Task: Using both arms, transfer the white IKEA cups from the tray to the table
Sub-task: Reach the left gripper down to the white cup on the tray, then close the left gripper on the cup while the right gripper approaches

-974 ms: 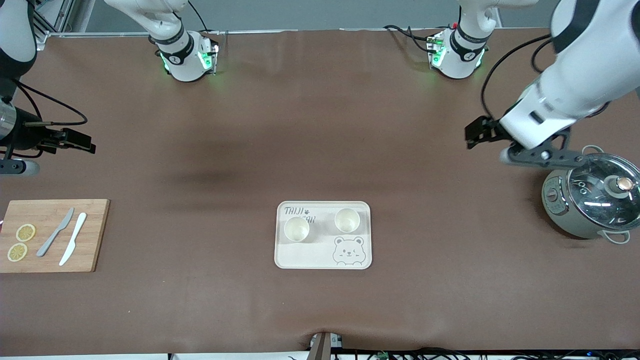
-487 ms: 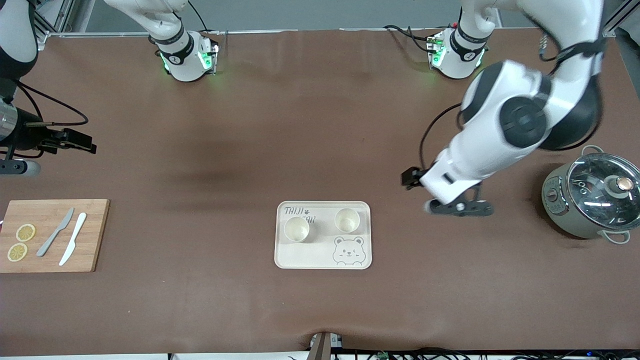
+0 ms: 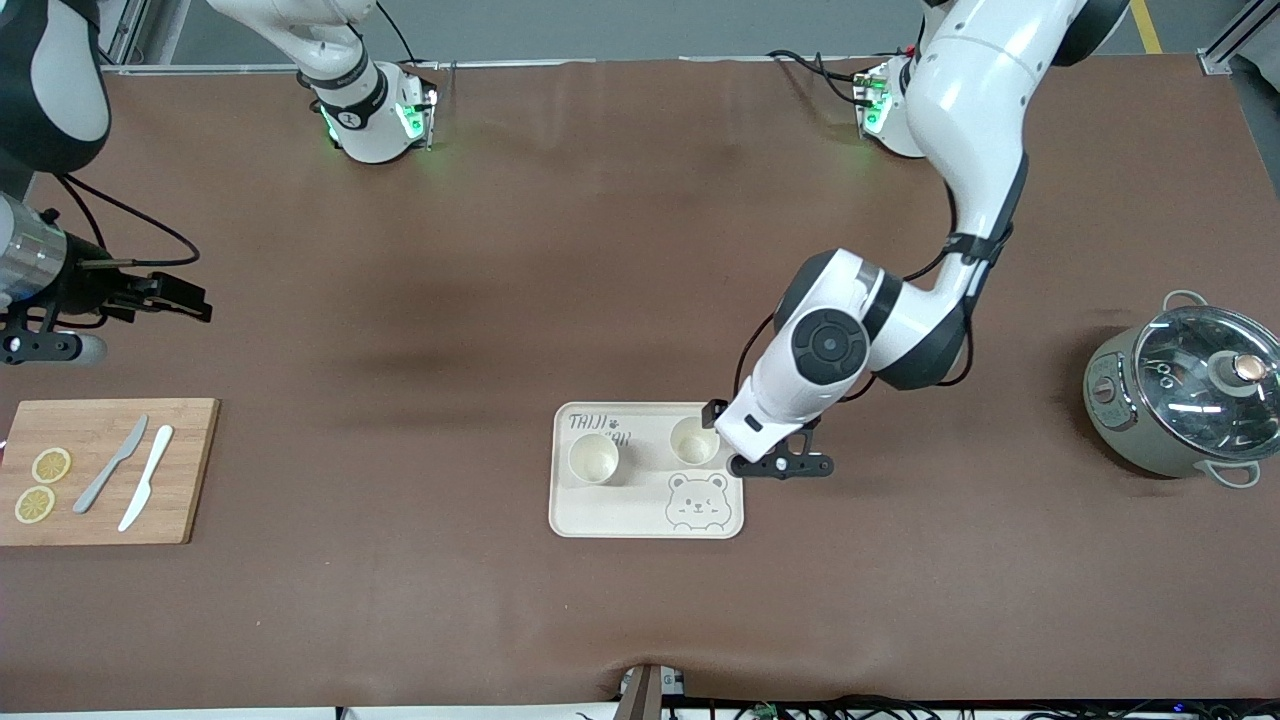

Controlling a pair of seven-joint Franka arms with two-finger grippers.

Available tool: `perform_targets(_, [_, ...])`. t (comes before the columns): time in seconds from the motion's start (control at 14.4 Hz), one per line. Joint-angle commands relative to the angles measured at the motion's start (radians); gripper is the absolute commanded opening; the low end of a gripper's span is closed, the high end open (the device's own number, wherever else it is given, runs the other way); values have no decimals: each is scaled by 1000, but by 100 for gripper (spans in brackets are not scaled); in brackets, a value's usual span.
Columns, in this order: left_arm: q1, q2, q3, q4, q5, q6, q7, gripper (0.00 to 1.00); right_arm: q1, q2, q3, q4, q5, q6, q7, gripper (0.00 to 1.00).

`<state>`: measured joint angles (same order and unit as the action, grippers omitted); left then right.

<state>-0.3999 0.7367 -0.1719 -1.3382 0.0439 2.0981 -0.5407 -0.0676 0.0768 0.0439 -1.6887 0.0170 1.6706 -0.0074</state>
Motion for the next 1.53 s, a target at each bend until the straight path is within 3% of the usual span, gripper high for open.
perform_targets(0.0, [-20,41,9,31,27,45,-28,100,52,14,-4,9,8,34,76,100])
perform_targets(0.28, [-36,66,11,22,59,115,-97,100,113,73,-4,43,17,69,188,100])
perform_targets(0.63, [-60,87,11,10,126,198,-180,100,140,172,-4,93,149,162,265,100])
perform_targets(1.46, [-60,104,11,-39,162,244,-211,100,376,363,-7,118,124,426,659,100])
